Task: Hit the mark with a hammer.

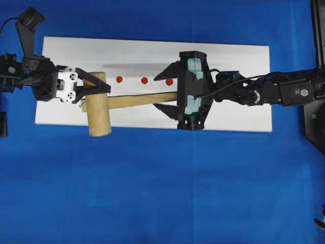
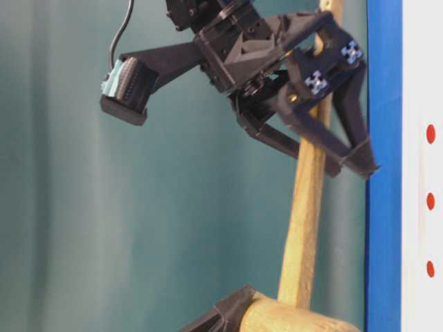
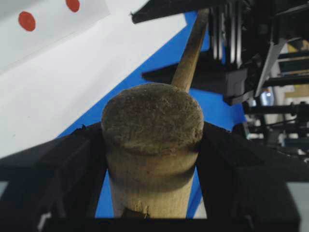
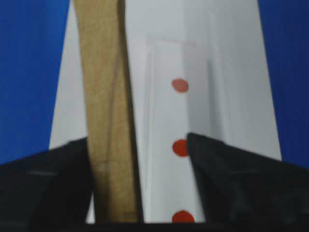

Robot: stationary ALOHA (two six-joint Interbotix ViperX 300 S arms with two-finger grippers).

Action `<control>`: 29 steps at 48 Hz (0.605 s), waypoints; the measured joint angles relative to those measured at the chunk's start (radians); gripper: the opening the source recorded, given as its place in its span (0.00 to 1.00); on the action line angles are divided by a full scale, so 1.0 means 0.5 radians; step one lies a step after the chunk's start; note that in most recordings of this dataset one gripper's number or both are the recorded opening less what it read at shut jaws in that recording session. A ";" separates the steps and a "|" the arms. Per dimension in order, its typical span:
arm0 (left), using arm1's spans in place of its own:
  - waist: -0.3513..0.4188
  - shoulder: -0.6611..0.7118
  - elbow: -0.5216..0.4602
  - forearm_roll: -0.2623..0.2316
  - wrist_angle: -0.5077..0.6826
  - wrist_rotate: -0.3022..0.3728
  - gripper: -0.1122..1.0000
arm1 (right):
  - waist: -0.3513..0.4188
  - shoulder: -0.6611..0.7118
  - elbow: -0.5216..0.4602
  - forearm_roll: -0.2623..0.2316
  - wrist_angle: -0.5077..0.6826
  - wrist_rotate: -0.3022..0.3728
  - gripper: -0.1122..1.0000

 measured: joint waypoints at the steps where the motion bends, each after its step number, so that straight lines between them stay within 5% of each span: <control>1: -0.003 0.000 0.000 0.000 0.006 -0.003 0.54 | 0.000 0.000 -0.003 0.000 0.000 -0.009 0.46; 7: 0.000 0.000 -0.003 0.000 0.015 -0.003 0.54 | 0.012 0.003 -0.003 -0.003 0.021 -0.018 0.20; 29: 0.000 0.006 -0.021 -0.003 0.123 -0.015 0.54 | 0.018 0.003 -0.015 -0.009 0.104 -0.018 0.18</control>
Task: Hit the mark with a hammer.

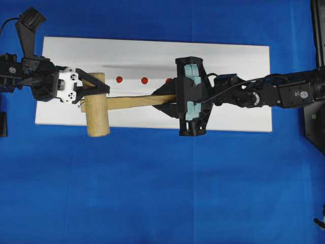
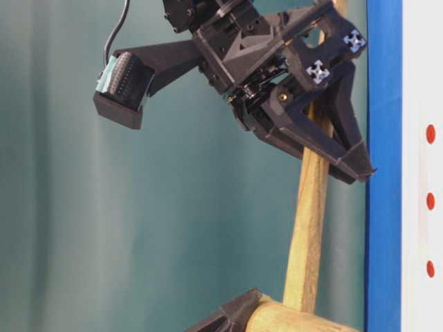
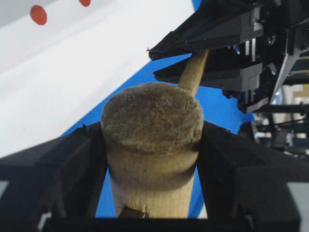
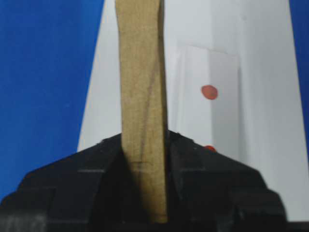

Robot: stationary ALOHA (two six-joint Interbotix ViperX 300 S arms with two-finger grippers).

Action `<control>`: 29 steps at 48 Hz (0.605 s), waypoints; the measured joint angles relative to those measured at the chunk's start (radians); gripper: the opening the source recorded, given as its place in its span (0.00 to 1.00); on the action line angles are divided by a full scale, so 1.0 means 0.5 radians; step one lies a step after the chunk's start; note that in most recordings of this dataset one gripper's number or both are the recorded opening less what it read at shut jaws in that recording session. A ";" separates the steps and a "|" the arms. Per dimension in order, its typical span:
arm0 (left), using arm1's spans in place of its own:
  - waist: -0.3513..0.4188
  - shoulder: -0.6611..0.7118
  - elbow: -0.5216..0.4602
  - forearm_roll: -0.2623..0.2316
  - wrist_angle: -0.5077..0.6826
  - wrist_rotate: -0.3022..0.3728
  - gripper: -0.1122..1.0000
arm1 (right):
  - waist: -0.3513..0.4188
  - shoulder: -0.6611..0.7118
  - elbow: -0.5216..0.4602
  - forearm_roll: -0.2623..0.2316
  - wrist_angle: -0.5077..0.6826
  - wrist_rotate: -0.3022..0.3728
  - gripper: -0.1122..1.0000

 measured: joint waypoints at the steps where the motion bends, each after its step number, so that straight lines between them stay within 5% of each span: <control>1: 0.000 -0.003 0.000 0.000 0.006 0.000 0.54 | -0.003 0.000 0.000 0.000 0.000 0.000 0.18; 12: 0.000 0.006 -0.006 0.003 0.031 0.021 0.56 | -0.003 0.003 0.000 -0.003 0.006 0.000 0.18; 19: 0.003 0.012 -0.006 0.006 0.049 0.074 0.86 | -0.003 0.003 0.003 0.000 0.012 0.006 0.18; 29: 0.003 0.006 -0.003 0.009 0.049 0.098 0.83 | -0.006 -0.006 0.000 0.006 0.015 0.021 0.18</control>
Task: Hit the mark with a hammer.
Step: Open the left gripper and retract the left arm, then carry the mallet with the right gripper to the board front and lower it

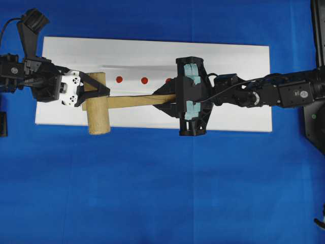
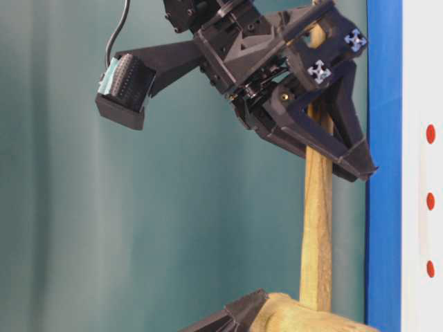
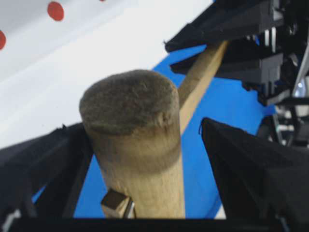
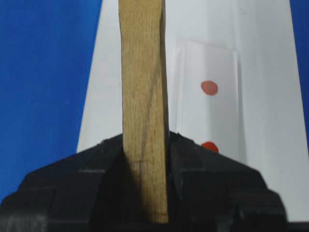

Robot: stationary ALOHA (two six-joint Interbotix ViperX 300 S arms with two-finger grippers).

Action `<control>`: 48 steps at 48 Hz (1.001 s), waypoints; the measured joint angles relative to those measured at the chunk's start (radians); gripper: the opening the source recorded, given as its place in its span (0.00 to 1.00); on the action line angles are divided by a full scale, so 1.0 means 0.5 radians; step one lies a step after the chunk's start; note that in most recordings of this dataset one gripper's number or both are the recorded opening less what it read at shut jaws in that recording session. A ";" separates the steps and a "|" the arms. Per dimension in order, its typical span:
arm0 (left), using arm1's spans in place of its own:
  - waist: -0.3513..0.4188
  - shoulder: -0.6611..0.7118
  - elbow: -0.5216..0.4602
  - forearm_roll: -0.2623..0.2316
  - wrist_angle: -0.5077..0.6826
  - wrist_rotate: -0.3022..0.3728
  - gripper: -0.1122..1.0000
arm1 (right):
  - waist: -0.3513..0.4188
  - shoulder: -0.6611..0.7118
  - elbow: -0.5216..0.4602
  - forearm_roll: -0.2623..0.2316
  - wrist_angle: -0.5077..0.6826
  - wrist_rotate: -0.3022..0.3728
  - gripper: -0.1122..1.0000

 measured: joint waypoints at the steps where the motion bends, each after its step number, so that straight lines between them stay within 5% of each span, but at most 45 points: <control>1: 0.000 -0.003 0.003 0.000 0.003 0.000 0.83 | 0.000 0.000 0.000 0.000 0.000 0.000 0.18; 27: 0.000 -0.561 0.301 0.018 0.196 0.034 0.83 | -0.009 -0.350 0.310 0.101 0.003 0.012 0.18; 43: 0.037 -0.881 0.380 0.025 0.328 0.160 0.83 | 0.000 -0.408 0.371 0.135 0.000 0.015 0.18; 48: 0.064 -0.881 0.380 0.028 0.331 0.298 0.82 | 0.012 -0.408 0.368 0.178 0.003 0.015 0.18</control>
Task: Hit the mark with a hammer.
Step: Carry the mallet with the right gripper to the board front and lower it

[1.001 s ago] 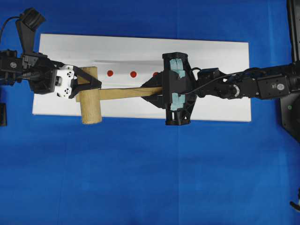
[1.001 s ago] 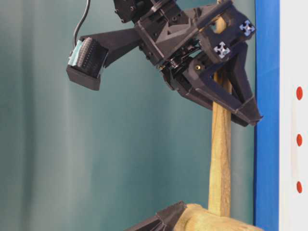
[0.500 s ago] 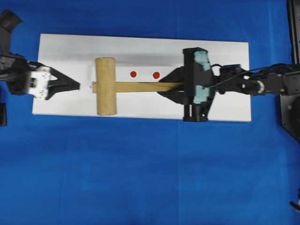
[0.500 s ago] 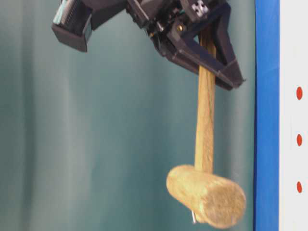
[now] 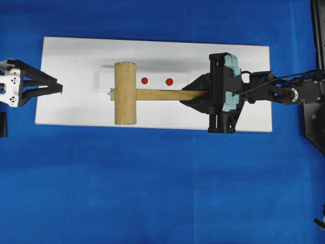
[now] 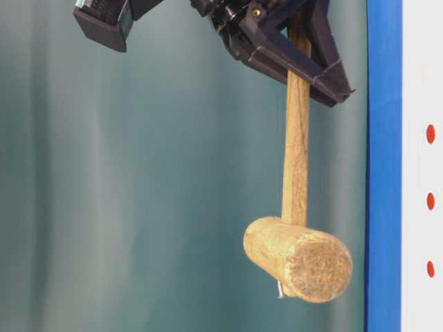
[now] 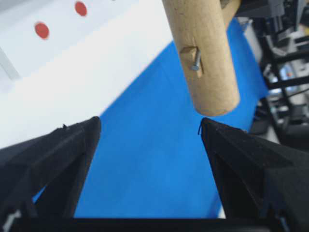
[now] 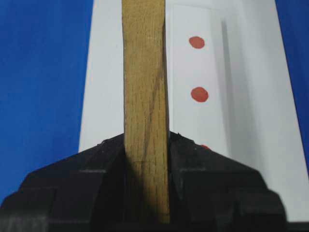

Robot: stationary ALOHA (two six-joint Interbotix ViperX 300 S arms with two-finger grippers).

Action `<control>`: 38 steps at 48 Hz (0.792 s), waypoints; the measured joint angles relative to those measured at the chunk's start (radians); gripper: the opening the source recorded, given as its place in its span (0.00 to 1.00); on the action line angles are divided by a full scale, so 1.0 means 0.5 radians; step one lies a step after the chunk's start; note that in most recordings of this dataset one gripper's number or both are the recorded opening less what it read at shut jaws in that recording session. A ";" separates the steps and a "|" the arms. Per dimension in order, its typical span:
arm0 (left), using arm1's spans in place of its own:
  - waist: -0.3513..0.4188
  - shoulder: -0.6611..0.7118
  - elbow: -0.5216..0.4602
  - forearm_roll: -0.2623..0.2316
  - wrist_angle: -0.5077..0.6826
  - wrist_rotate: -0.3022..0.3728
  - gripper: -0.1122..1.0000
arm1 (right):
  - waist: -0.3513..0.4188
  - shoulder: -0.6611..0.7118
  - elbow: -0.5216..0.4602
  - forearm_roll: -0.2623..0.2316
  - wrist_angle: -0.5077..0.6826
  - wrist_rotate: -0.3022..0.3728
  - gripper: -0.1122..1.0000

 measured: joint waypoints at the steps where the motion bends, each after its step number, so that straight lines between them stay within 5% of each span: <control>1: 0.003 0.000 0.003 0.003 -0.003 0.052 0.82 | 0.006 -0.006 0.000 0.021 0.000 0.000 0.18; 17: 0.012 -0.003 0.003 0.006 -0.028 1.052 0.82 | 0.322 0.040 -0.025 0.414 -0.074 0.003 0.18; 26: 0.012 -0.006 0.000 0.006 -0.095 1.491 0.82 | 0.601 0.132 -0.083 0.672 -0.282 0.003 0.18; 38: 0.034 -0.018 0.000 0.006 -0.163 1.715 0.82 | 0.844 0.331 -0.212 0.905 -0.436 0.003 0.18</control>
